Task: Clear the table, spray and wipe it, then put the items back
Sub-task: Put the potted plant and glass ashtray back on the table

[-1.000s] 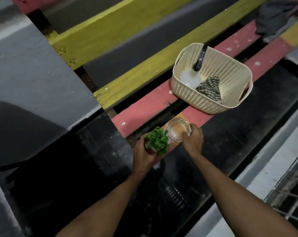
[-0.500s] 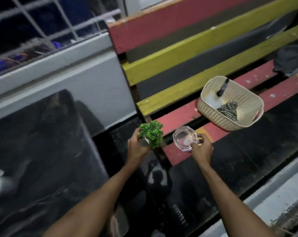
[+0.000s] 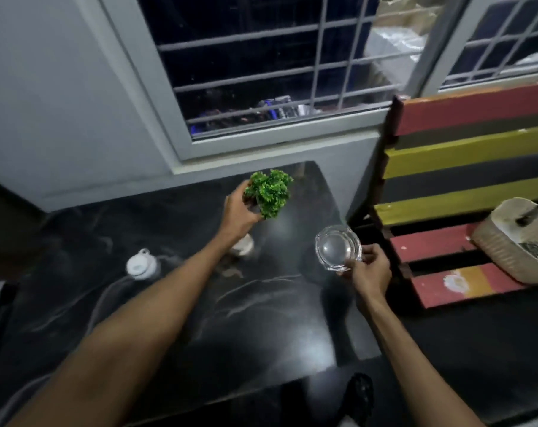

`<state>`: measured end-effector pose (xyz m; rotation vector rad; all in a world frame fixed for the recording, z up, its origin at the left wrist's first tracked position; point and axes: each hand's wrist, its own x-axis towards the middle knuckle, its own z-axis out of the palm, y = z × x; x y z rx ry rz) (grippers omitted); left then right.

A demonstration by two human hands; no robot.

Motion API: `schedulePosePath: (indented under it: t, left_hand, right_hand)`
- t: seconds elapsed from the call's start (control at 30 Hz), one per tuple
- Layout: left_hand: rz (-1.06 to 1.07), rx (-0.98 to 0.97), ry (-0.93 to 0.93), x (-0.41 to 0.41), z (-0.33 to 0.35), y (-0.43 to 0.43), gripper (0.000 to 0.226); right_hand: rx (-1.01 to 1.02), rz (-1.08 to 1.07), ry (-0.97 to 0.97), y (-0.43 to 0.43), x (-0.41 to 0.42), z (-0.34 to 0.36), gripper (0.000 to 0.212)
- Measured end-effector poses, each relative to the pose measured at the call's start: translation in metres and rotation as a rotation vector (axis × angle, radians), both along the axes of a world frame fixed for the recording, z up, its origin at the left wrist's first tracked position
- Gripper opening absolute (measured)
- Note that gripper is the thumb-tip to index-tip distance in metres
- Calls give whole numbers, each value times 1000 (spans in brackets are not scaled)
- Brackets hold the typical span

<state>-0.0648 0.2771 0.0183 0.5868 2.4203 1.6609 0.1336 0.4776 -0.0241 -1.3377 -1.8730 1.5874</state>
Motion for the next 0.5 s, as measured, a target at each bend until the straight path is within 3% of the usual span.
schedulePosePath:
  t: [0.23,0.5]
  left_hand:
    - [-2,-84,-45,-64,-1,-173,82]
    - [-5,-128,-100,-86,-49,-224,69]
  right_hand:
    - [-141,8,20,-191,-26,19,28]
    - [-67,55,-142,-301,-43,-31,28]
